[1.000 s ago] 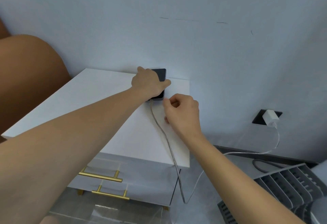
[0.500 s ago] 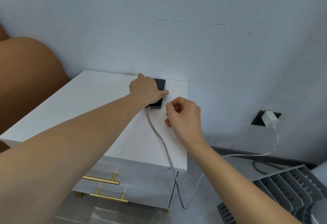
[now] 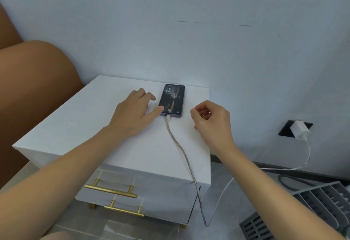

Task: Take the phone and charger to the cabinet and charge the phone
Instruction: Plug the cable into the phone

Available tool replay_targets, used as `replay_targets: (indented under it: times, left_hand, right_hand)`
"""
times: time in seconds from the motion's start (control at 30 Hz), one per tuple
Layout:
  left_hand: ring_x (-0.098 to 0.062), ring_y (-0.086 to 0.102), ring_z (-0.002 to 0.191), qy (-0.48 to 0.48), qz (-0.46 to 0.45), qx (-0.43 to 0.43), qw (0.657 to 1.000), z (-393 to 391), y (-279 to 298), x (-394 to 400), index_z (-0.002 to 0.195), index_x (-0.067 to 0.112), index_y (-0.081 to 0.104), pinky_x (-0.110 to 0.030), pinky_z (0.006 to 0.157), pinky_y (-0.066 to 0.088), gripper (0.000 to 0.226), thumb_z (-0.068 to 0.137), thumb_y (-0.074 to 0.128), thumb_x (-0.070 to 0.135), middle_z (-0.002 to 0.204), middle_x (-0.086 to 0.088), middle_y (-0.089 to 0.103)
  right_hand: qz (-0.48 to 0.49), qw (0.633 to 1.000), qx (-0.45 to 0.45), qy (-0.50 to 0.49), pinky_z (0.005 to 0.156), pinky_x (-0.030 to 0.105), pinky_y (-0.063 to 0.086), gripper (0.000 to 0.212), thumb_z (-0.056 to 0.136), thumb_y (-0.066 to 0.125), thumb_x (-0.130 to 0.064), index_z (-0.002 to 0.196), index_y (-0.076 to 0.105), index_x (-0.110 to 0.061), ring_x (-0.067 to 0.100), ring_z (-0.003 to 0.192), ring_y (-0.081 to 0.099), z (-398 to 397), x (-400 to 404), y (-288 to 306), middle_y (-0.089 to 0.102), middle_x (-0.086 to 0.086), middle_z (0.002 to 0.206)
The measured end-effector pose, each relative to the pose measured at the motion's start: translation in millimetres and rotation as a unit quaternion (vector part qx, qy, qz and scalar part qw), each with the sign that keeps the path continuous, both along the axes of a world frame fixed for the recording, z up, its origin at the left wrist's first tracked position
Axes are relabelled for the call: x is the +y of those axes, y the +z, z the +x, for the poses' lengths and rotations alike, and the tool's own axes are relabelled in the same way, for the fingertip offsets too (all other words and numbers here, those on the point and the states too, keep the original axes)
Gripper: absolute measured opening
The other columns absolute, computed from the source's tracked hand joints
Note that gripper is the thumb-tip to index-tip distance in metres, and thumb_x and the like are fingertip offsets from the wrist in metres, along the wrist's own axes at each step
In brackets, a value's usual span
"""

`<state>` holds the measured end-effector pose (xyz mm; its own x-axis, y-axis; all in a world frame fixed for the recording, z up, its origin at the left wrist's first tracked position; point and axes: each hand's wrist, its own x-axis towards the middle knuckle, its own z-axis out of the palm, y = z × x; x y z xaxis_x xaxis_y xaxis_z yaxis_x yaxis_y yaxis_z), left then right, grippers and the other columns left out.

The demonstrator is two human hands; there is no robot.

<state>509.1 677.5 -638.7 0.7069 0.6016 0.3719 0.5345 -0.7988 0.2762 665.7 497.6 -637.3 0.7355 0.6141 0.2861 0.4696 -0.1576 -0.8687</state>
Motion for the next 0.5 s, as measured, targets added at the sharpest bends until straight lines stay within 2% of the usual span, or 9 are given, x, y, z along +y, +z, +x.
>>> replay_targets:
  times: [0.13, 0.27, 0.5]
  left_hand:
    - [-0.019, 0.054, 0.109, 0.000, 0.005, 0.007, 1.000, -2.4, 2.4, -4.4, 0.126, 0.021, 0.063, -0.043, 0.080, 0.054, 0.053, 0.096, 0.047, 0.062, 0.107, 0.005, 0.058]
    - [-0.017, 0.054, 0.109, -0.002, 0.005, 0.017, 1.000, -3.2, 2.5, -4.3, 0.121, 0.023, 0.064, -0.038, 0.077, 0.051, 0.053, 0.094, 0.046, 0.065, 0.107, 0.006, 0.057]
    - [-0.016, 0.054, 0.105, -0.001, 0.007, 0.009, 1.000, -2.2, 0.5, -4.1, 0.115, 0.023, 0.066, -0.036, 0.072, 0.049, 0.052, 0.092, 0.048, 0.067, 0.102, 0.008, 0.056]
  right_hand:
    - [-0.002, 1.000, -0.014, -0.007, 0.077, 0.046, 0.061, 0.008, 0.090, 0.070, -0.025, 0.082, 0.071, -0.022, 0.022, 0.070, 0.072, 0.8, 0.2, -2.9, 0.070, -0.005, 0.072]
    - [-0.005, 0.998, -0.056, -0.011, 0.070, 0.036, 0.057, 0.008, 0.090, 0.071, -0.023, 0.082, 0.071, -0.022, 0.008, 0.061, 0.061, -0.1, 1.7, -5.6, 0.067, -0.010, 0.067]
    - [-0.013, 0.996, -0.090, -0.007, 0.067, 0.031, 0.054, 0.007, 0.089, 0.071, -0.024, 0.083, 0.071, -0.022, 0.007, 0.065, 0.061, 0.0, 4.4, -8.2, 0.067, -0.012, 0.068]
